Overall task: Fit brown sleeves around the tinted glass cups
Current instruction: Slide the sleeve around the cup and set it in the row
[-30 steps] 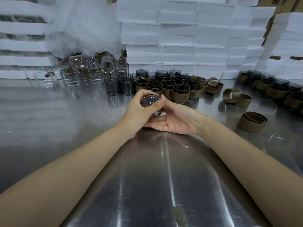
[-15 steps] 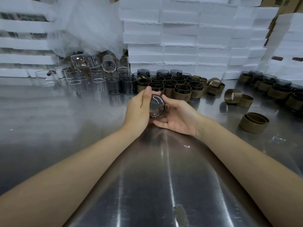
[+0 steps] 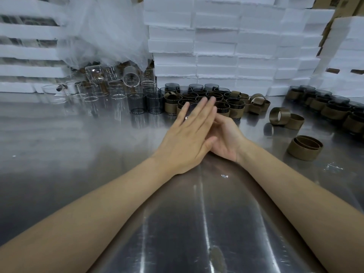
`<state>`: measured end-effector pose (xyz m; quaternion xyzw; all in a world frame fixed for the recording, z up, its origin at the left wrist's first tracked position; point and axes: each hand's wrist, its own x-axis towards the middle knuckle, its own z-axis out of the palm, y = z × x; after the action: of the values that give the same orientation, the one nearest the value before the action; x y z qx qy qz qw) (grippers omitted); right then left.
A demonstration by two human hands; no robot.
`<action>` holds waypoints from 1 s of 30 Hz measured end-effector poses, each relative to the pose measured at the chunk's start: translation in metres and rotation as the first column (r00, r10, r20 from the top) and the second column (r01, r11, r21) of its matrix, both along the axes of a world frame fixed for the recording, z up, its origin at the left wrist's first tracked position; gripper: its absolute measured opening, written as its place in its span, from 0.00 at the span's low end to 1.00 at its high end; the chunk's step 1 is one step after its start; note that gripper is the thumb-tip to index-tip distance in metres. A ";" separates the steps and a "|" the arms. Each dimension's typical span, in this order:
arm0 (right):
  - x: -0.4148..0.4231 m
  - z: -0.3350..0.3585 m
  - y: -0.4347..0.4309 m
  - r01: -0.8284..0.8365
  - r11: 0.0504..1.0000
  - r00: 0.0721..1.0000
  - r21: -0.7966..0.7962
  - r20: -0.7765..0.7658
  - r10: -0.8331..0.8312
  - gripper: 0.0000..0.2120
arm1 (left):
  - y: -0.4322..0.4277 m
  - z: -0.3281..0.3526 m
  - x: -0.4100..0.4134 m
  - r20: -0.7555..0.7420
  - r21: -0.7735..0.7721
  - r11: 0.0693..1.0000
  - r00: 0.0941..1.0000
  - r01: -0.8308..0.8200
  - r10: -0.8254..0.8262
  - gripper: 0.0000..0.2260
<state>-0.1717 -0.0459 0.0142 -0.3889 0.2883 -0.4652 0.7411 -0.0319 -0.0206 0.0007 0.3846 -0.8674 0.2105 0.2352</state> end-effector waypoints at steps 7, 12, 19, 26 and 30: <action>0.010 -0.001 0.002 -0.025 0.995 0.994 -0.094 -0.111 0.015 0.20 | -0.002 -0.002 0.003 -0.401 0.307 0.952 0.905 -0.011 0.140 0.35; 0.013 -0.006 0.003 0.077 0.941 0.964 -0.330 -0.216 -0.154 0.19 | -0.009 -0.008 0.007 -0.729 0.437 0.871 0.656 0.225 0.196 0.31; 0.016 -0.012 0.003 -0.038 0.772 0.758 -0.634 -0.522 -0.392 0.22 | -0.028 -0.009 0.009 -0.824 0.565 0.674 0.282 0.476 0.492 0.18; 0.011 -0.017 -0.001 -0.044 0.530 0.471 -0.847 -0.485 -0.737 0.18 | -0.002 -0.005 0.006 -0.412 0.262 0.963 0.909 0.059 0.056 0.28; 0.009 -0.018 0.000 -0.139 0.509 0.466 -0.849 -0.510 -0.723 0.15 | 0.004 -0.006 -0.001 -0.221 0.268 0.963 0.974 0.009 0.052 0.30</action>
<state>-0.1625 -0.0457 -0.0039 -0.7817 0.4298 -0.4322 0.1318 -0.0325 -0.0168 -0.0049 0.4436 -0.8512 0.0492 0.2760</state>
